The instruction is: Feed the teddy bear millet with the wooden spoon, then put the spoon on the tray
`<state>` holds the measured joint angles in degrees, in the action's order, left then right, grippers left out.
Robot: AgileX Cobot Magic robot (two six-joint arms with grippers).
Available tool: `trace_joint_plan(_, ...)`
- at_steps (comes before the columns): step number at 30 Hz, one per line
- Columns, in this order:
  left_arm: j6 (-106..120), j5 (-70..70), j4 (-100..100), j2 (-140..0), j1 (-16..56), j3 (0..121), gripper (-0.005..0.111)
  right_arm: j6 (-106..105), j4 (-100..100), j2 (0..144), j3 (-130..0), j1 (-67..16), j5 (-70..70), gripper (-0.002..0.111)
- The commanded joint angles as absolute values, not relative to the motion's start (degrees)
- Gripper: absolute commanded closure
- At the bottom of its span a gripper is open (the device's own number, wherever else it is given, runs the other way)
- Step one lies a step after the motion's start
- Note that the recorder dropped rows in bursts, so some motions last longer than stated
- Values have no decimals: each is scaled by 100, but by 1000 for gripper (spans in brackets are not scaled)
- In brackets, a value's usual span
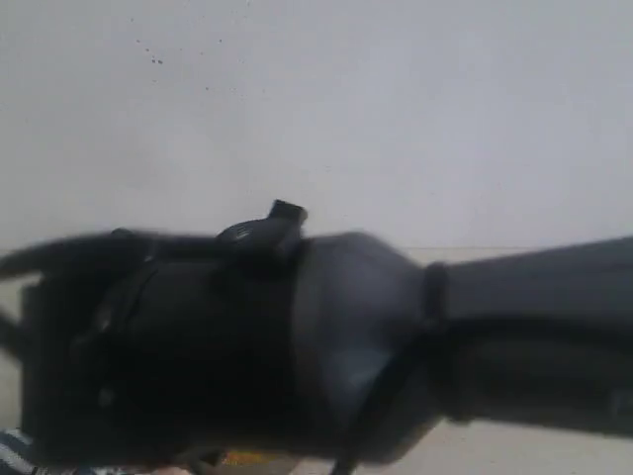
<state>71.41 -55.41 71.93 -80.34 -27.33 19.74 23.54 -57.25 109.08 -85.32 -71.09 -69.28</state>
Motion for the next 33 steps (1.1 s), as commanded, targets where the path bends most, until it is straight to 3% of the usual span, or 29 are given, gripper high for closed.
trace_joint_plan(1,7167,-5626,7304,-7984,-2749,1955,103,1118,-4210,10633,-8410,-6786,-6996,100)
trace_joint_plan(9,7167,-5626,7304,-7984,-2749,1955,103,503,-4719,10938,-8398,-6226,-6996,100)
trace_joint_plan(19,7167,-5626,7304,-7984,-2749,1955,103,364,-5577,11771,-8398,-6225,-6996,100)
trace_joint_plan(33,7167,-5626,7304,-7984,-2749,1955,103,301,-5542,11785,-8157,-6395,-6996,100)
